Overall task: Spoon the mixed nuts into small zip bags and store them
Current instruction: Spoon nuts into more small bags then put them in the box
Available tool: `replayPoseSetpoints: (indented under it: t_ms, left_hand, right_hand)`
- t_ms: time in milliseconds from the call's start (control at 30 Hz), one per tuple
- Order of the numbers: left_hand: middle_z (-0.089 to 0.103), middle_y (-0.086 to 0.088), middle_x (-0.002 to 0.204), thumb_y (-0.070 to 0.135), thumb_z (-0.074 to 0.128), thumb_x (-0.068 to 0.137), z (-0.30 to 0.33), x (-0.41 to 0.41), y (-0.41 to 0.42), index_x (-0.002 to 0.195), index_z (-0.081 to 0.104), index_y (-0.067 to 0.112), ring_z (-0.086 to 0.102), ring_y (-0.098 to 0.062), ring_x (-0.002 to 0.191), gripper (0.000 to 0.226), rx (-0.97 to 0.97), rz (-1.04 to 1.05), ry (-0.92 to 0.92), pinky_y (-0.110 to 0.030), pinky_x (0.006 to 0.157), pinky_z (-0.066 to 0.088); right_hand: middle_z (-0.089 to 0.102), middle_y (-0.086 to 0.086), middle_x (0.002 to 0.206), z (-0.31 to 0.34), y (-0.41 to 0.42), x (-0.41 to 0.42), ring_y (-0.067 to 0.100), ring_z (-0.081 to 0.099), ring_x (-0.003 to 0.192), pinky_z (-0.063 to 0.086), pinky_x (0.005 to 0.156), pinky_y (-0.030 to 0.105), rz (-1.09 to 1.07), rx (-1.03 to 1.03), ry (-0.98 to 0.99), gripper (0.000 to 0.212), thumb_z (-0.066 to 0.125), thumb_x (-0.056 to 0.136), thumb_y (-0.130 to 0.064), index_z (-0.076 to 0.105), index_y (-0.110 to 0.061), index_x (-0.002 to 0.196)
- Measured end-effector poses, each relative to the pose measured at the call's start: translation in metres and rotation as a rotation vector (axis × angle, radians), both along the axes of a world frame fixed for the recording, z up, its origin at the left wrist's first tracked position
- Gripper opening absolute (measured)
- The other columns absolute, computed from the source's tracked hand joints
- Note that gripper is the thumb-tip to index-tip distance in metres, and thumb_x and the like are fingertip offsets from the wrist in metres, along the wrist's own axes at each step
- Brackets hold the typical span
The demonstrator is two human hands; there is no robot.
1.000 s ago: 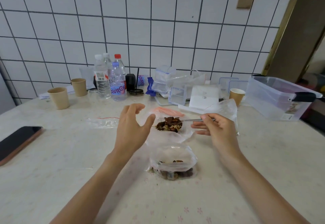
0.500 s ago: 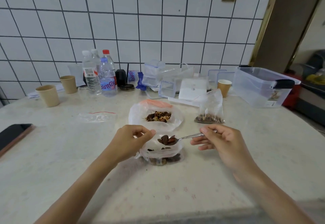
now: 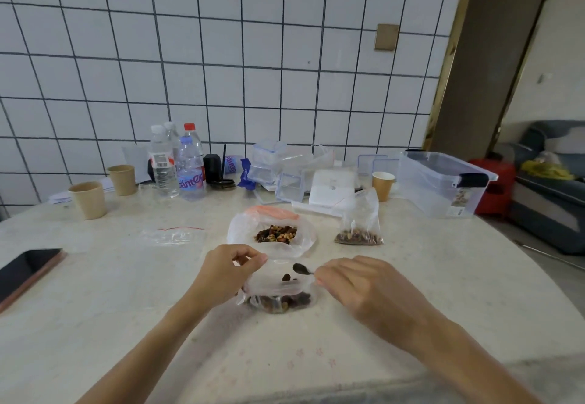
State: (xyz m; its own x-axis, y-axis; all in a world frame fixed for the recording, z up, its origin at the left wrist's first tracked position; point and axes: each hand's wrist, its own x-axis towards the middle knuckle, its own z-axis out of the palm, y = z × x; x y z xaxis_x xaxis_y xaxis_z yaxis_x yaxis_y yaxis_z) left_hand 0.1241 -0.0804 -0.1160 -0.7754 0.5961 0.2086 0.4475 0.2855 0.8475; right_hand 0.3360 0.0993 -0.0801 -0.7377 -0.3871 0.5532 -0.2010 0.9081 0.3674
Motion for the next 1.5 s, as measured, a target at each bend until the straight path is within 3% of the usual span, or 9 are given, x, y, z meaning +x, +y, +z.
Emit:
replayPoseSetpoints:
  t_ms: [133,300,367,733,900,1000,1133,1367,1500]
  left_hand:
    - [0.071,0.009,0.066,0.036,0.075,0.093,0.004,-0.005,0.001,0.08,0.078,0.028,0.064,-0.013,0.044,0.016,-0.044,-0.011,0.098,-0.012,0.047,0.042]
    - [0.072,0.016,0.074,0.047,0.072,0.092,0.009,-0.016,0.003,0.081,0.077,0.034,0.067,-0.008,0.055,0.018,-0.143,-0.034,0.206,-0.024,0.064,0.053]
    - [0.073,0.016,0.075,0.054,0.071,0.09,0.014,-0.022,0.003,0.08,0.077,0.036,0.066,-0.006,0.061,0.021,-0.161,-0.025,0.249,-0.031,0.069,0.058]
    - [0.065,0.017,0.098,0.048,0.075,0.087,0.039,-0.068,0.043,0.1,0.072,0.033,0.06,0.001,0.088,0.02,0.055,0.151,0.517,-0.023,0.073,0.05]
    - [0.057,0.01,0.137,0.067,0.074,0.081,0.042,-0.097,0.077,0.129,0.063,0.034,0.051,-0.014,0.128,0.059,-0.268,0.111,0.567,-0.036,0.104,0.041]
    - [0.065,0.007,0.129,0.069,0.07,0.083,0.04,-0.111,0.093,0.131,0.063,0.034,0.062,-0.02,0.115,0.06,-0.55,0.08,0.498,-0.036,0.092,0.05]
    - [0.069,0.006,0.079,0.055,0.062,0.095,0.027,-0.122,0.104,0.083,0.067,0.027,0.066,-0.018,0.072,0.031,-0.577,0.139,0.472,-0.03,0.064,0.052]
    - [0.069,0.008,0.09,0.044,0.058,0.102,0.016,-0.119,0.098,0.107,0.073,0.03,0.062,-0.015,0.078,0.02,-0.245,0.168,0.529,-0.039,0.07,0.056]
    - [0.067,0.007,0.09,0.037,0.062,0.101,0.017,-0.116,0.099,0.111,0.074,0.026,0.061,-0.01,0.077,0.019,-0.07,0.139,0.499,-0.037,0.07,0.055]
  right_hand:
    - [0.07,-0.009,0.08,0.016,0.001,-0.003,0.005,0.061,0.064,0.052,0.059,0.032,-0.032,-0.52,0.038,0.027,0.05,0.105,-0.034,0.071,-0.017,0.105]
    - [0.078,-0.009,0.086,0.022,0.012,-0.016,0.022,0.07,0.075,0.058,0.07,0.039,-0.066,-1.112,-0.053,0.014,0.06,0.104,-0.025,0.072,-0.022,0.097]
    - [0.079,-0.008,0.086,0.023,0.014,-0.024,0.017,0.075,0.083,0.061,0.07,0.033,-0.057,-1.272,-0.037,0.014,0.061,0.104,-0.022,0.073,-0.02,0.097]
    - [0.081,0.007,0.086,0.007,0.047,-0.103,0.023,0.079,0.083,0.063,0.06,0.029,-0.054,-1.757,0.014,0.023,0.065,0.101,-0.028,0.073,-0.007,0.098]
    - [0.08,0.014,0.088,-0.009,0.065,-0.144,0.03,0.079,0.085,0.063,0.062,0.031,0.018,-1.91,0.048,0.025,0.077,0.091,-0.032,0.076,-0.007,0.096]
    - [0.078,0.017,0.087,-0.023,0.075,-0.161,0.035,0.078,0.083,0.062,0.064,0.036,0.007,-2.012,0.113,0.028,0.077,0.091,-0.03,0.075,-0.003,0.095]
    - [0.075,0.017,0.078,-0.047,0.081,-0.17,0.035,0.076,0.075,0.061,0.061,0.035,-0.024,-2.02,0.179,0.026,0.069,0.097,-0.028,0.072,-0.002,0.095]
    - [0.075,-0.001,0.076,-0.053,0.078,-0.166,0.018,0.075,0.073,0.06,0.06,0.035,-0.024,-1.405,0.247,0.018,0.057,0.105,-0.037,0.067,-0.024,0.098]
    - [0.073,-0.008,0.078,-0.059,0.07,-0.165,0.013,0.072,0.073,0.054,0.065,0.026,-0.052,-1.24,0.197,0.012,0.057,0.105,-0.026,0.068,-0.021,0.102]
